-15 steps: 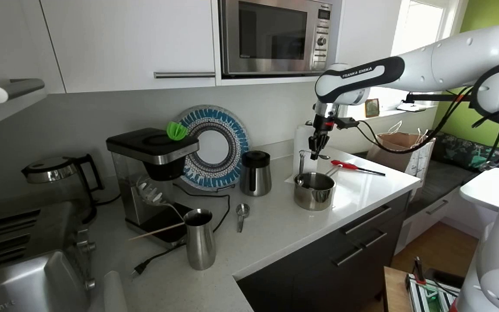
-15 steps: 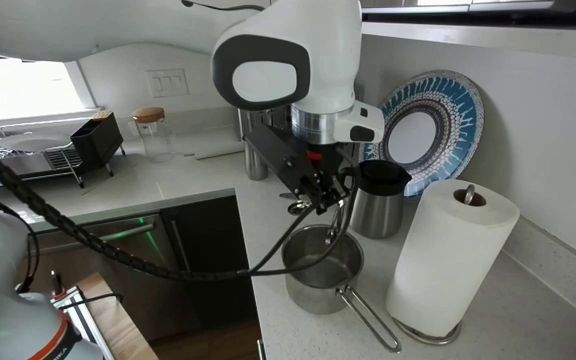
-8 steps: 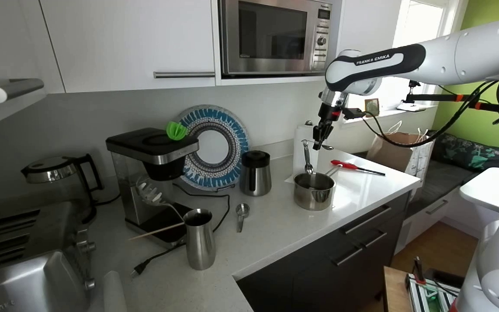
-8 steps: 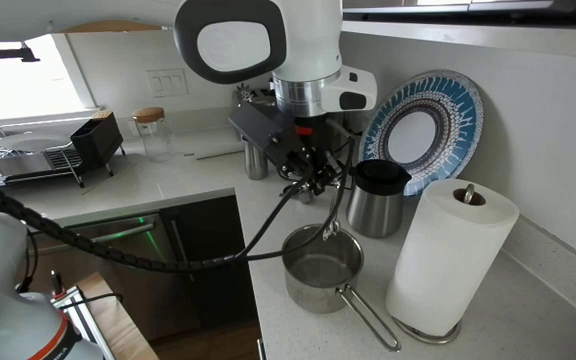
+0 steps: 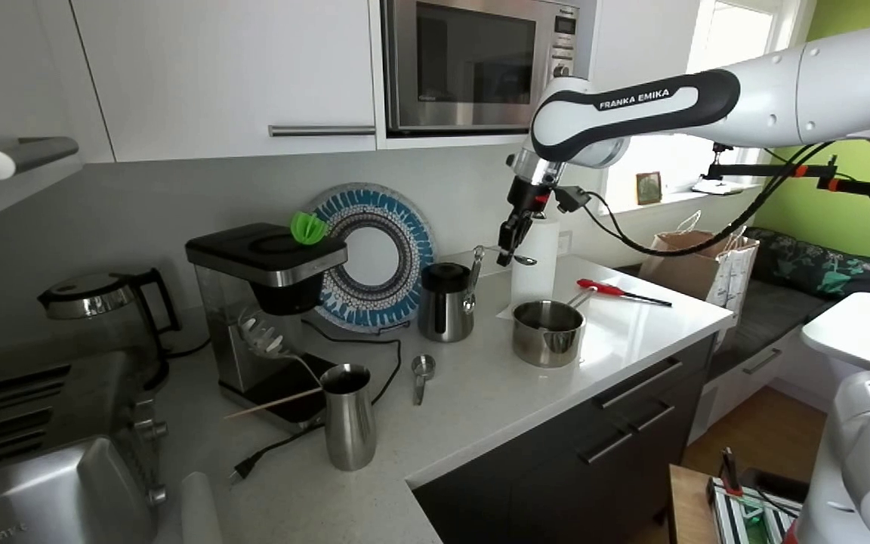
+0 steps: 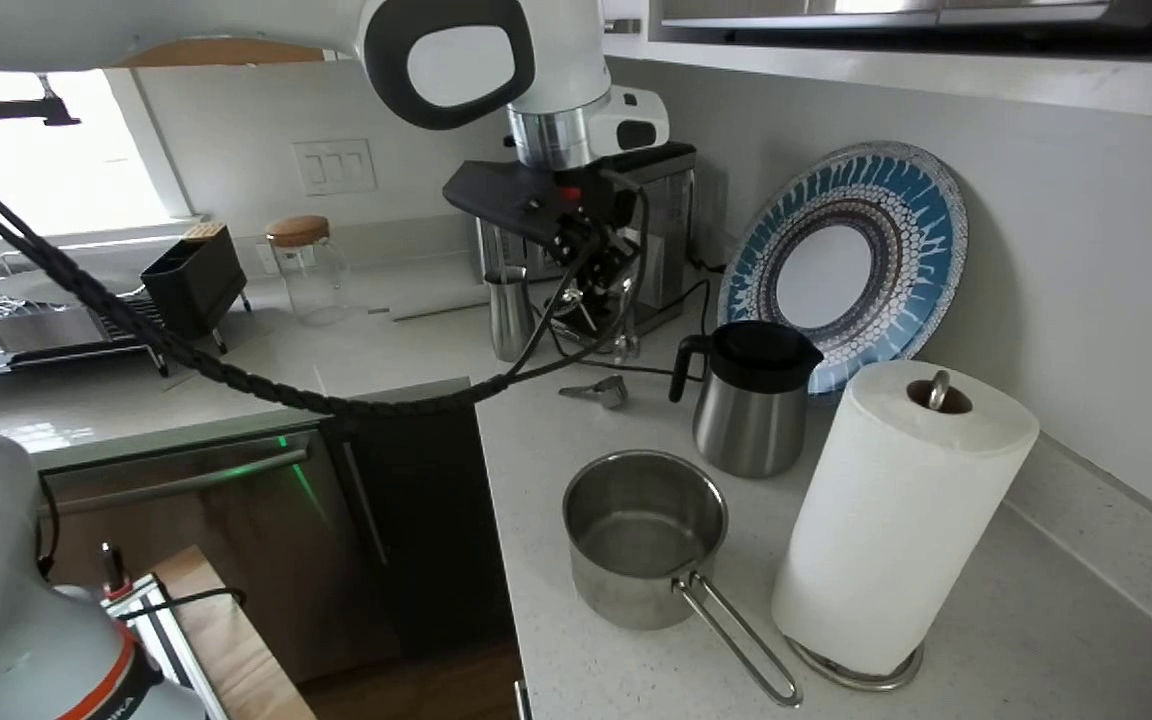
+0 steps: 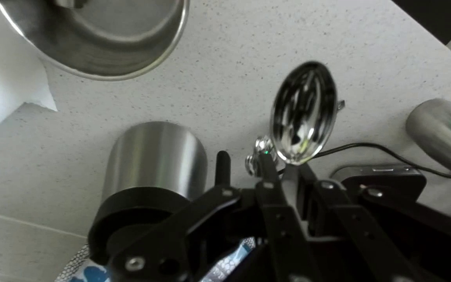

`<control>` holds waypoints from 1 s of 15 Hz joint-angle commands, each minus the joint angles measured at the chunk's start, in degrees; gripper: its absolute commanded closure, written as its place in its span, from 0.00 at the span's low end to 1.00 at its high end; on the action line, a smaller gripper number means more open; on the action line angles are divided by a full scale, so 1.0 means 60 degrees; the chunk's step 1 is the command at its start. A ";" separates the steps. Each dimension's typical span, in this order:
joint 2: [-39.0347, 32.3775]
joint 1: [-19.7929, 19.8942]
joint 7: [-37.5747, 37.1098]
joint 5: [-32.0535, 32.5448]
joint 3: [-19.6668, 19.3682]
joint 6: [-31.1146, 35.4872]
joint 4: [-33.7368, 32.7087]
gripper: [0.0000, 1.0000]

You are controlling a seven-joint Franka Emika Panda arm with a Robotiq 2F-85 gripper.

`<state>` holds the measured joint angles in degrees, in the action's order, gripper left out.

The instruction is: Pick up the measuring spoons from the silver pot and put them on the kitchen counter

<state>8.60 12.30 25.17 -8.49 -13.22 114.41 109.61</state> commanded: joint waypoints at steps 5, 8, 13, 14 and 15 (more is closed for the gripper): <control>-0.1255 -0.0411 -0.0899 0.0249 0.0321 0.0241 0.0298 0.96; -0.1756 -0.0402 -0.0892 0.0268 0.0433 -0.0110 0.0325 0.96; -0.1959 -0.0343 -0.0788 0.0225 0.0481 0.0089 0.0174 0.96; -0.2220 -0.0388 -0.0831 0.0132 0.0533 -0.0006 0.0089 0.96; -0.2463 -0.0432 -0.0875 0.0104 0.0597 -0.0119 0.0026 0.96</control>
<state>-2.61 9.98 21.02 -7.51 -10.56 115.34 111.31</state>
